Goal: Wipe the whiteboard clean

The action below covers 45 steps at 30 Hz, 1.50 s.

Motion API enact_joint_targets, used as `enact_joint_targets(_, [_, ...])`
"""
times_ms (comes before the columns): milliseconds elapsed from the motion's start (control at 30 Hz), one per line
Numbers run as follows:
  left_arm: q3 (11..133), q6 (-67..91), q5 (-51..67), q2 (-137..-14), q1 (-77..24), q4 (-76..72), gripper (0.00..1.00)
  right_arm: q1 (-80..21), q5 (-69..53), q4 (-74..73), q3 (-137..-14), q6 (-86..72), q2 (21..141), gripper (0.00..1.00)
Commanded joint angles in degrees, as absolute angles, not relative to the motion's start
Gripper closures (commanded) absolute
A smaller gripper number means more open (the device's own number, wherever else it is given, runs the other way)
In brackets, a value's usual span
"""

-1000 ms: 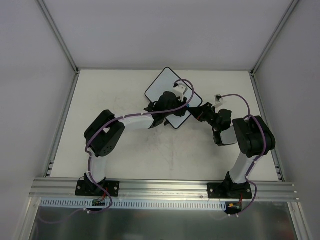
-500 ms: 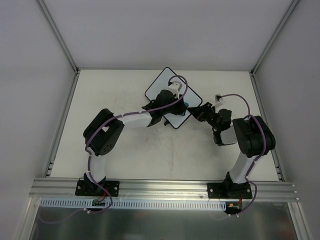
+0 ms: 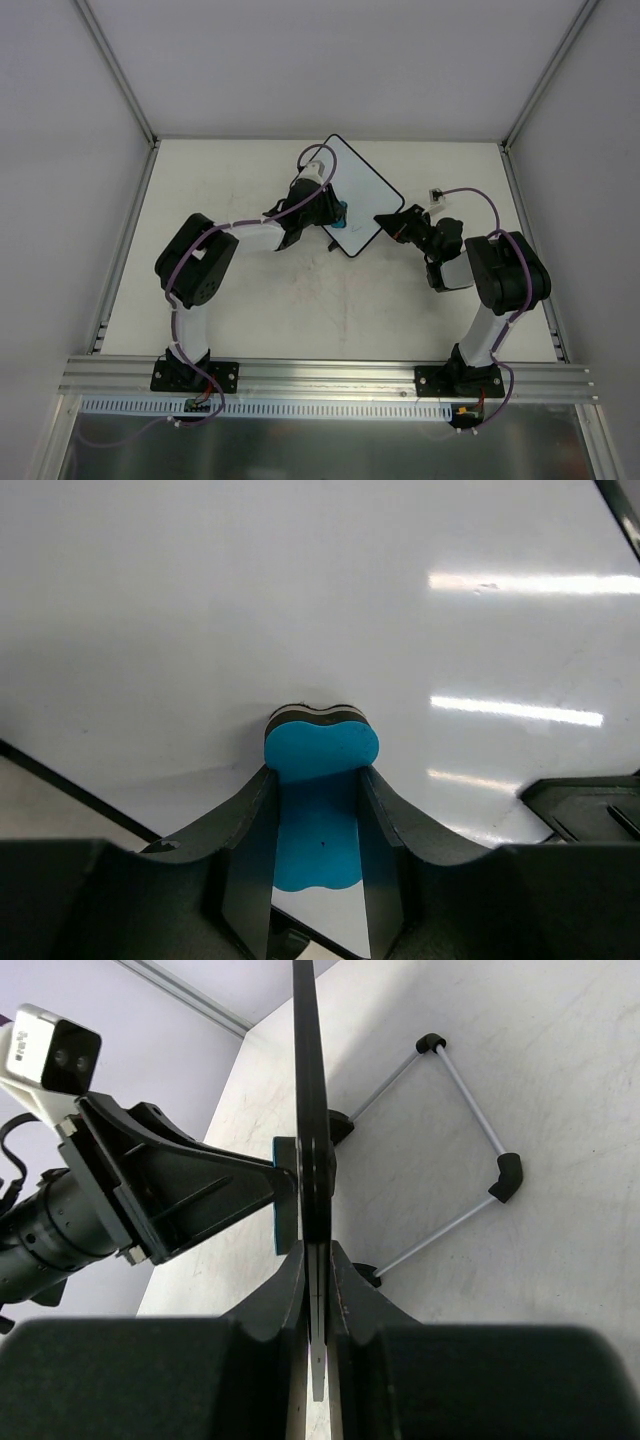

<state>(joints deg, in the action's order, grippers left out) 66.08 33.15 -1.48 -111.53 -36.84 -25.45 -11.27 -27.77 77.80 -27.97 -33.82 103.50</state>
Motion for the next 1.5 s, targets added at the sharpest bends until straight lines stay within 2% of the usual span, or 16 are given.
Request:
enact_joint_targets(0, [63.02, 36.12, -5.1, -113.99, -35.25, -17.49, 1.0, -12.13, -27.42, 87.71, -28.92, -31.46, 104.06, 1.0])
enact_joint_targets(333, [61.79, 38.41, -0.18, -115.75, -34.1, -21.53, 1.0, -12.13, -27.42, 87.71, -29.0, -31.46, 104.15, 1.0])
enact_joint_targets(500, [59.07, 36.48, 2.38, -114.09, -35.06, -28.03, 1.0, -12.13, -27.51, 87.71, -29.09, -31.64, 104.24, 1.0])
enact_joint_targets(833, [58.45, 28.83, -1.23, -111.18, -41.39, -28.3, 1.0, -12.04, -27.6, 87.71, -29.09, -31.55, 104.06, 1.0])
enact_joint_targets(1300, [59.23, 22.68, 8.61, -110.13, -45.35, -30.94, 1.0, -12.13, -27.69, 87.71, -29.18, -31.47, 104.06, 1.0])
enact_joint_targets(1467, [63.01, 18.46, 8.7, -111.62, -47.46, -27.0, 1.0, -12.04, -27.77, 87.71, -29.27, -31.46, 104.24, 1.0])
